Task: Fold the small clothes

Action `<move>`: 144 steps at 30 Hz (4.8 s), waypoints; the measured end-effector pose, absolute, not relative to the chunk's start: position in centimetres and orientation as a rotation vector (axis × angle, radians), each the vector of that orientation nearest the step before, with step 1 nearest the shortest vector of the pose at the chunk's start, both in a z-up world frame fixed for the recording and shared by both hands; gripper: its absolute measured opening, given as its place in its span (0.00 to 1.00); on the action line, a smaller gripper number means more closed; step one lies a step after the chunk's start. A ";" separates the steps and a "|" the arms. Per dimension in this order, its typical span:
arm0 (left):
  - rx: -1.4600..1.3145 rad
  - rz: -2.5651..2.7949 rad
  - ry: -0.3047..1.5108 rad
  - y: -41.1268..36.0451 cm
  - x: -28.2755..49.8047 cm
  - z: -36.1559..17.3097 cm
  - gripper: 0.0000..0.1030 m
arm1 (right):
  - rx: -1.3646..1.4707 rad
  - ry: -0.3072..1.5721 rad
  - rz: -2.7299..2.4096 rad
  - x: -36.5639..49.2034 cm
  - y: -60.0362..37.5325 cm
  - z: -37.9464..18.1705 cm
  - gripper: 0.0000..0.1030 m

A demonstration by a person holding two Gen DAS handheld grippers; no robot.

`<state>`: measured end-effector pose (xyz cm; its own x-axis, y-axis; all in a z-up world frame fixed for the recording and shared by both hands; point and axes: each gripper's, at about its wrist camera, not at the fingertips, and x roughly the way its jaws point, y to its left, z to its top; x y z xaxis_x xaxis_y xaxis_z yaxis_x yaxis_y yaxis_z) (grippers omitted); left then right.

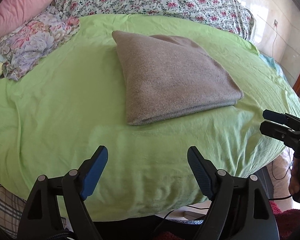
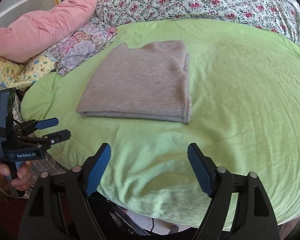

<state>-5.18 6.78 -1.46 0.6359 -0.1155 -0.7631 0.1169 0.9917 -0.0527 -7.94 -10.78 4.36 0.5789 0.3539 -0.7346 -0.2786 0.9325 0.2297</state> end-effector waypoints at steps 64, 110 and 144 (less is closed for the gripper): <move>0.081 0.021 0.869 5.2 4.5 1.7 0.92 | 0.060 0.933 0.416 3.4 -7.6 5.8 0.86; 0.056 0.012 0.865 5.3 4.4 2.1 0.92 | 0.068 0.919 0.439 3.2 -6.4 6.8 0.86; 0.049 0.015 0.848 5.3 4.1 2.5 0.92 | 0.083 0.906 0.443 2.9 -6.2 7.4 0.86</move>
